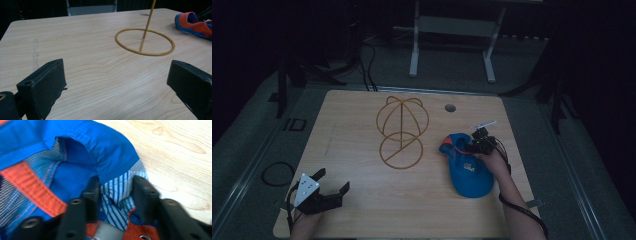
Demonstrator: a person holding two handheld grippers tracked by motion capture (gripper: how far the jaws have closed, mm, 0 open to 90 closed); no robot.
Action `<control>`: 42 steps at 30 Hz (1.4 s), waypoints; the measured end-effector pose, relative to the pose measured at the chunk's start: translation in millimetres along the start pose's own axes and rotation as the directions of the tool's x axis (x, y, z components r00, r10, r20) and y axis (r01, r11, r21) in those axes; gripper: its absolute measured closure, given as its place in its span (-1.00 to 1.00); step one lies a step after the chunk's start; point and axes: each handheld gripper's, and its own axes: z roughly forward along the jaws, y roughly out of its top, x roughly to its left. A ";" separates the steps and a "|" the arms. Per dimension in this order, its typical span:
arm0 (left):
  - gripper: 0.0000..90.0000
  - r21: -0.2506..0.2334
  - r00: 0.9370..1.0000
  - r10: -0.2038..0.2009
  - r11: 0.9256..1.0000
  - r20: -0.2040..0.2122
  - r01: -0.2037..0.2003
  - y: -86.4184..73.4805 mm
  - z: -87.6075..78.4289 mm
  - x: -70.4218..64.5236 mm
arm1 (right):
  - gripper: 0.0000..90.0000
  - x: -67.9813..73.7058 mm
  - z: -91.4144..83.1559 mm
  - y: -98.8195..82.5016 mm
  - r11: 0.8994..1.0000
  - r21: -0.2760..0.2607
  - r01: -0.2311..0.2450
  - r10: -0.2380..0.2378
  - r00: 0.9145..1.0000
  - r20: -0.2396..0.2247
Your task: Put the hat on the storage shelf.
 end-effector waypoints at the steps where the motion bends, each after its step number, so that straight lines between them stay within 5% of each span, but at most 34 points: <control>1: -0.95 0.000 1.000 0.000 1.000 0.000 0.000 -0.1 0.2 -0.1 | 0.50 0.9 -0.3 -0.4 1.000 -0.002 0.003 -0.003 1.000 0.000; 5: -0.95 0.002 1.000 -0.002 1.000 -0.002 0.002 -0.2 1.0 -0.3 | 0.92 5.4 -0.6 -3.7 0.999 -0.026 0.045 -0.044 0.998 0.038; 12: -0.95 0.008 1.000 -0.004 1.000 0.001 0.004 0.3 1.3 -0.8 | 0.96 5.3 -3.5 -4.4 0.999 -0.032 0.015 -0.014 0.999 0.031; 21: -0.95 0.024 1.000 -0.018 1.000 -0.005 0.018 3.3 2.9 -2.5 | 0.96 16.8 -43.4 -0.8 0.985 -0.168 0.026 -0.025 1.000 0.008; 28: -0.95 0.023 0.999 -0.031 0.999 -0.019 0.031 9.1 2.8 -3.6 | 0.96 22.3 -84.6 2.3 0.964 -0.267 0.018 -0.019 1.000 -0.001; 29: -0.95 0.022 0.999 -0.026 0.999 -0.020 0.027 9.8 2.9 -4.5 | 0.96 23.9 -97.6 2.9 0.952 -0.304 0.019 -0.021 1.000 -0.003; 35: -0.95 0.048 0.999 -0.039 0.998 0.031 0.038 15.1 5.7 -9.3 | 0.96 29.5 -128.2 5.7 0.926 -0.375 0.042 -0.042 0.999 0.007; 38: -0.95 0.046 0.998 -0.032 0.999 0.050 0.030 21.5 4.5 -13.8 | 0.96 32.7 -144.6 7.7 0.908 -0.415 0.057 -0.053 0.998 0.023; 39: -0.95 0.043 0.998 -0.035 0.999 0.057 0.033 23.7 4.0 -15.6 | 0.96 32.8 -153.5 8.7 0.894 -0.444 0.055 -0.050 0.998 0.022; 42: -0.95 0.040 0.996 -0.036 0.999 0.078 0.033 31.1 2.9 -21.0 | 0.96 33.7 -166.7 11.6 0.882 -0.467 0.070 -0.057 0.997 0.042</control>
